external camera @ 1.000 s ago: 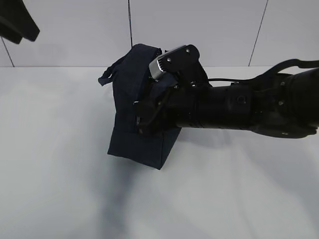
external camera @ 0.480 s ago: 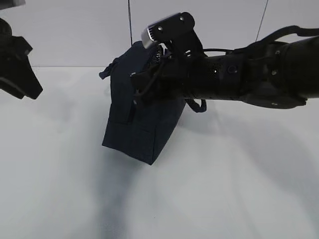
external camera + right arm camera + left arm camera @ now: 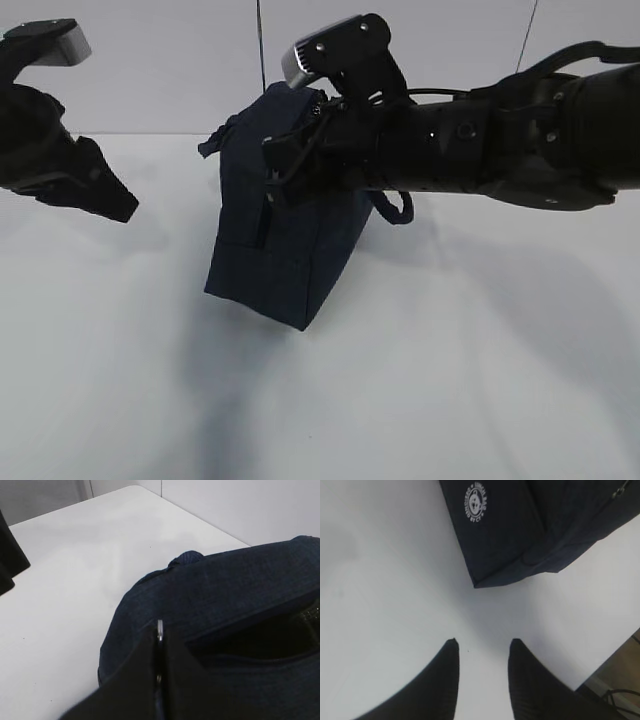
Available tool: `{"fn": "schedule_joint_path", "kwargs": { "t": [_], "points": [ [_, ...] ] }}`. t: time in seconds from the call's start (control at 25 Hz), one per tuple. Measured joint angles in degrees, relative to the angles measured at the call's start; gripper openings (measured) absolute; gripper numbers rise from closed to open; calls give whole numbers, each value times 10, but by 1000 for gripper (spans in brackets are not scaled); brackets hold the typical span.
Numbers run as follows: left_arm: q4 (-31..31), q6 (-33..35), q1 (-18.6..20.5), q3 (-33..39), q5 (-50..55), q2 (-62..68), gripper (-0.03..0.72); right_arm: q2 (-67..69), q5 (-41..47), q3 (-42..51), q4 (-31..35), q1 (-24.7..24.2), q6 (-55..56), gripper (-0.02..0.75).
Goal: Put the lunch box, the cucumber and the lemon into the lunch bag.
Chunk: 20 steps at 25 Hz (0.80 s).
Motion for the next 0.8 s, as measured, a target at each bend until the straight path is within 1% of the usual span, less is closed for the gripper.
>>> {"fn": "schedule_joint_path", "kwargs": {
  "t": [0.08,0.2,0.36,0.52,0.64,0.8],
  "points": [
    [-28,40,0,13,-18,1,239,-1,1,-1,0,0,9,0],
    [-64,79,-1,18,-28,16,239,-1,1,-7,-1,0,23,0],
    [-94,115,-19,19,-37,36,251,-3,3,-9,-1,0,33,0],
    [-102,127,-46,19,-62,46,289,-3,12,-10,-1,0,40,0],
    [-110,133,-57,19,-79,50,321,-3,15,-11,-1,0,48,0],
    [-131,152,-70,19,-96,69,330,-3,17,-15,-1,0,53,0]
  ]
}}
